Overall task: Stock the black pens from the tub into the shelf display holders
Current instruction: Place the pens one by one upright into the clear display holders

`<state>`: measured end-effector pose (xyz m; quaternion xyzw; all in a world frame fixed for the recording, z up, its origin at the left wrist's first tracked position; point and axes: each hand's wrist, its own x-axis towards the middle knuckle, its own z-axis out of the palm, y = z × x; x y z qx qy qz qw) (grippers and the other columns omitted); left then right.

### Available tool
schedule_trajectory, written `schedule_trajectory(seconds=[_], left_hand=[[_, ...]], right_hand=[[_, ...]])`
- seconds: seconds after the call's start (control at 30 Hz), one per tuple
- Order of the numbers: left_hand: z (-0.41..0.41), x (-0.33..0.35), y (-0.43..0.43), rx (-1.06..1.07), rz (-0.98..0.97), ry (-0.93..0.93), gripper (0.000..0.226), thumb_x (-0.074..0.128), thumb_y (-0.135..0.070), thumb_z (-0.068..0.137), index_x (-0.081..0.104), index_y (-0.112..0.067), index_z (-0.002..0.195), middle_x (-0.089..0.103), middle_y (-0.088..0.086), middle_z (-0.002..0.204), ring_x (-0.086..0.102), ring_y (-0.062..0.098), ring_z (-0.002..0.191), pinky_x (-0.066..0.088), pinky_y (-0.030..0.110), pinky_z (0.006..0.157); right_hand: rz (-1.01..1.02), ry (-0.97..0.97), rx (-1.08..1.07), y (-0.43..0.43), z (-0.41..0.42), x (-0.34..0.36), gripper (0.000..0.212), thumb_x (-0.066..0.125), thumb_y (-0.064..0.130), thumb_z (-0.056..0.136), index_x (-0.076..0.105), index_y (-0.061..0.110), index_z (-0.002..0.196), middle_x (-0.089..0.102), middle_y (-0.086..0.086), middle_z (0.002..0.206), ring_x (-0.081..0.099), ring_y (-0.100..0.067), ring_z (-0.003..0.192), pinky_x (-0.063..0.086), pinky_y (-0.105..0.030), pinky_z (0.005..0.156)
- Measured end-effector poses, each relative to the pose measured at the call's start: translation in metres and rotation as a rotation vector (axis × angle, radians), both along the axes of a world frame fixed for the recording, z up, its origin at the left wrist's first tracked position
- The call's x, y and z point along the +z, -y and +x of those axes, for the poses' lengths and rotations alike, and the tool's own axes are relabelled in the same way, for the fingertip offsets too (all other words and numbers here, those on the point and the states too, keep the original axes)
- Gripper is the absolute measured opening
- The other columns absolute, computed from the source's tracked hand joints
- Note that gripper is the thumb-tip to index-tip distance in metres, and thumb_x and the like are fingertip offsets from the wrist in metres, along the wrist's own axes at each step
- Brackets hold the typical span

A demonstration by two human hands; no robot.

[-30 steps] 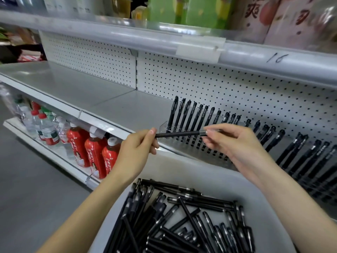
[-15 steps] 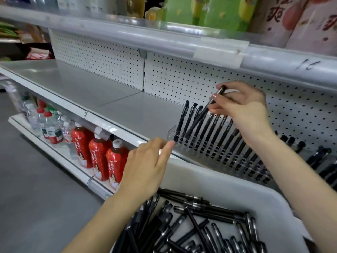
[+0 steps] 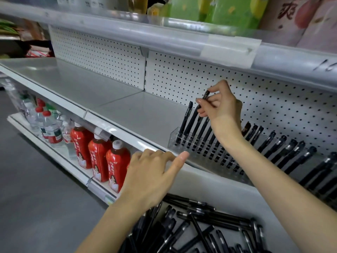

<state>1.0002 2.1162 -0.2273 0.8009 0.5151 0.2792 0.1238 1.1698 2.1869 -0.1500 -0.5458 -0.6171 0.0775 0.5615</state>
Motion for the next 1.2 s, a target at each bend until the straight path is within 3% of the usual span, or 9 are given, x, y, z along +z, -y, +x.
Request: schedule_trajectory(seconds=[0.23,0.33,0.57,0.73,0.8,0.9,0.97,1.07,1.2], left_hand=[[0.0,-0.001,0.0,-0.005,0.008,0.018,0.053,-0.003,-0.072,0.078,0.028,-0.034,0.057,0.035,-0.011,0.062,0.043,0.012,0.082,0.034,0.039,0.095],[0.0,-0.001,-0.001,-0.007,-0.001,0.005,0.052,-0.005,-0.072,0.076,0.028,-0.036,0.059,0.037,-0.013,0.064,0.041,0.011,0.082,0.033,0.038,0.095],[0.0,-0.002,-0.003,-0.006,-0.026,0.02,0.054,-0.006,-0.071,0.078,0.033,-0.038,0.063,0.041,-0.009,0.069,0.042,0.009,0.085,0.033,0.036,0.096],[0.0,-0.002,-0.004,0.01,-0.037,0.035,0.072,-0.008,-0.072,0.078,0.055,-0.038,0.08,0.057,-0.005,0.085,0.046,0.013,0.088,0.034,0.037,0.096],[0.0,-0.002,-0.006,0.02,-0.025,0.047,0.073,-0.007,-0.074,0.081,0.055,-0.036,0.074,0.061,0.001,0.084,0.048,0.018,0.084,0.036,0.042,0.094],[0.0,-0.004,-0.01,0.041,-0.009,0.032,0.091,-0.009,-0.076,0.077,0.067,-0.031,0.1,0.068,0.003,0.099,0.056,0.023,0.097,0.037,0.046,0.096],[-0.001,-0.005,-0.011,0.044,-0.007,0.023,0.094,-0.01,-0.077,0.075,0.067,-0.032,0.106,0.068,0.003,0.105,0.055,0.024,0.102,0.036,0.047,0.098],[-0.001,-0.006,-0.01,0.054,0.006,0.003,0.096,-0.01,-0.077,0.074,0.067,-0.032,0.11,0.067,0.006,0.11,0.054,0.026,0.105,0.037,0.045,0.096],[0.0,-0.004,-0.005,0.067,0.02,-0.009,0.089,-0.003,-0.074,0.077,0.067,-0.033,0.112,0.066,0.01,0.114,0.054,0.03,0.108,0.035,0.044,0.095]], right_hand=[[-0.137,0.138,-0.065,-0.009,0.003,-0.011,0.024,0.07,0.018,0.085,0.053,0.007,0.097,0.056,0.007,0.075,0.063,-0.014,0.062,0.058,-0.032,0.061],[-0.139,0.221,-0.093,-0.012,0.004,-0.01,0.026,0.071,0.023,0.083,0.054,0.009,0.097,0.058,0.0,0.081,0.064,-0.022,0.064,0.058,-0.043,0.065],[-0.206,0.394,-0.089,-0.019,0.006,-0.009,0.033,0.076,0.028,0.078,0.056,0.009,0.096,0.063,-0.012,0.088,0.064,-0.029,0.077,0.056,-0.046,0.073],[-0.243,0.371,-0.096,0.001,0.005,0.005,0.033,0.072,0.031,0.08,0.057,0.014,0.104,0.061,-0.002,0.084,0.064,-0.018,0.069,0.057,-0.04,0.074],[-0.167,0.289,-0.062,0.025,0.004,0.014,0.023,0.072,0.031,0.081,0.06,0.016,0.094,0.061,0.003,0.074,0.062,-0.01,0.057,0.056,-0.031,0.063],[-0.166,0.131,0.035,0.079,0.002,0.012,0.015,0.073,0.027,0.08,0.062,0.016,0.078,0.063,0.003,0.063,0.058,-0.008,0.046,0.047,-0.019,0.046],[-0.306,0.122,0.138,0.118,0.005,-0.006,0.017,0.071,0.032,0.078,0.065,0.017,0.074,0.065,0.0,0.061,0.057,-0.01,0.043,0.046,-0.022,0.042],[-0.586,0.231,0.21,0.158,0.015,-0.048,0.022,0.068,0.047,0.07,0.068,0.025,0.07,0.067,0.004,0.067,0.06,-0.009,0.053,0.05,-0.028,0.054],[-0.695,0.191,0.111,0.178,0.031,-0.098,0.017,0.078,0.039,0.068,0.067,0.027,0.064,0.067,0.009,0.061,0.058,-0.002,0.056,0.047,-0.026,0.06]])
